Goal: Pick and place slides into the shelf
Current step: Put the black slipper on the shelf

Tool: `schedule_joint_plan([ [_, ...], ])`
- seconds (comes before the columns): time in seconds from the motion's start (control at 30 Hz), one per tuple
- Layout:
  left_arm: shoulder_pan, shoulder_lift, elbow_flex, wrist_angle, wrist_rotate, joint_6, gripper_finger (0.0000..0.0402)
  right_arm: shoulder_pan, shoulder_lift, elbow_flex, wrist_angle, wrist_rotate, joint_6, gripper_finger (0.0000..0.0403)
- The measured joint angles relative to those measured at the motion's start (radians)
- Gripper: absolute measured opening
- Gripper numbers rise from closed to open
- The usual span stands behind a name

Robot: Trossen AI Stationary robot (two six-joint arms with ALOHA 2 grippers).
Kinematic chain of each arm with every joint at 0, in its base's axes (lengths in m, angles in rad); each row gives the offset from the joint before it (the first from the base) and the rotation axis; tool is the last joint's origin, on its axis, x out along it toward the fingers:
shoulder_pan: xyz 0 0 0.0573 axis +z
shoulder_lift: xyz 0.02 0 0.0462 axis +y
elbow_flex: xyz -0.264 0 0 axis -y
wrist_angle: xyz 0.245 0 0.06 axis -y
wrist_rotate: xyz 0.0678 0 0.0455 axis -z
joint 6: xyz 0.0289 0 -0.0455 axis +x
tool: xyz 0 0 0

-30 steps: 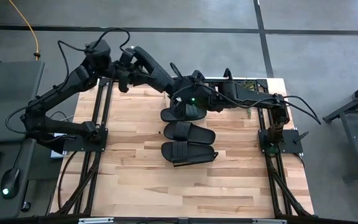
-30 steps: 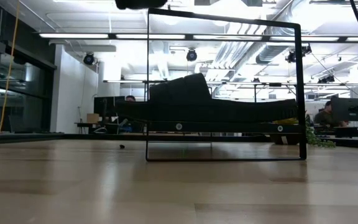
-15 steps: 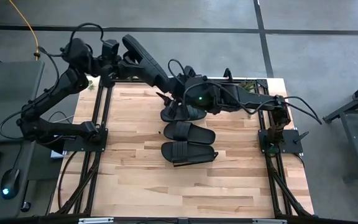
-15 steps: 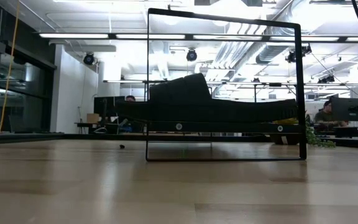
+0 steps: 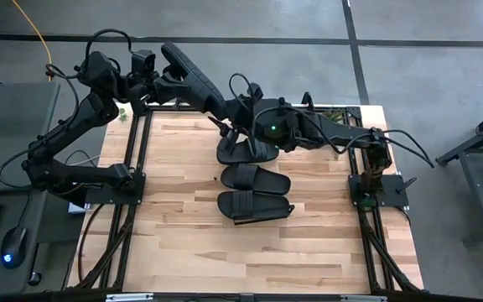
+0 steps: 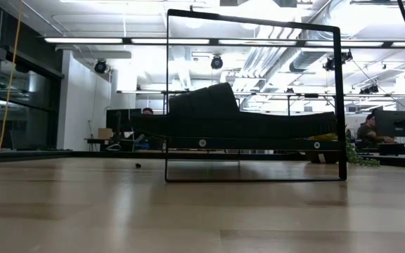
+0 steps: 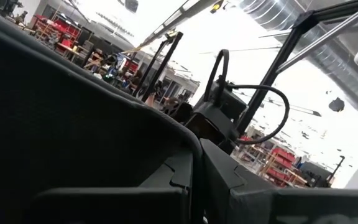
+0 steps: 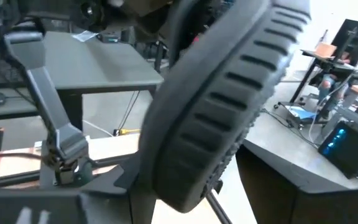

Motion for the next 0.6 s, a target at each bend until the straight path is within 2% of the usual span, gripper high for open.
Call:
schedule_joint_plan([
  [0.17,-0.001,0.001,0.000,0.000,0.002,0.007,0.0005,-0.006,0.000,-0.001,0.034,0.065,-0.026,0.0187],
  [0.33,-0.001,0.001,0.000,-0.001,0.001,0.009,0.0005,-0.021,0.000,-0.001,0.069,0.076,-0.042,0.0170],
  [0.43,-0.001,0.001,0.000,-0.003,-0.001,0.010,0.0005,-0.028,0.000,-0.001,0.066,0.080,-0.034,0.0144],
  [0.6,0.000,0.002,-0.001,-0.010,-0.012,0.040,0.0005,-0.039,0.000,-0.001,0.051,0.095,-0.023,0.0075],
])
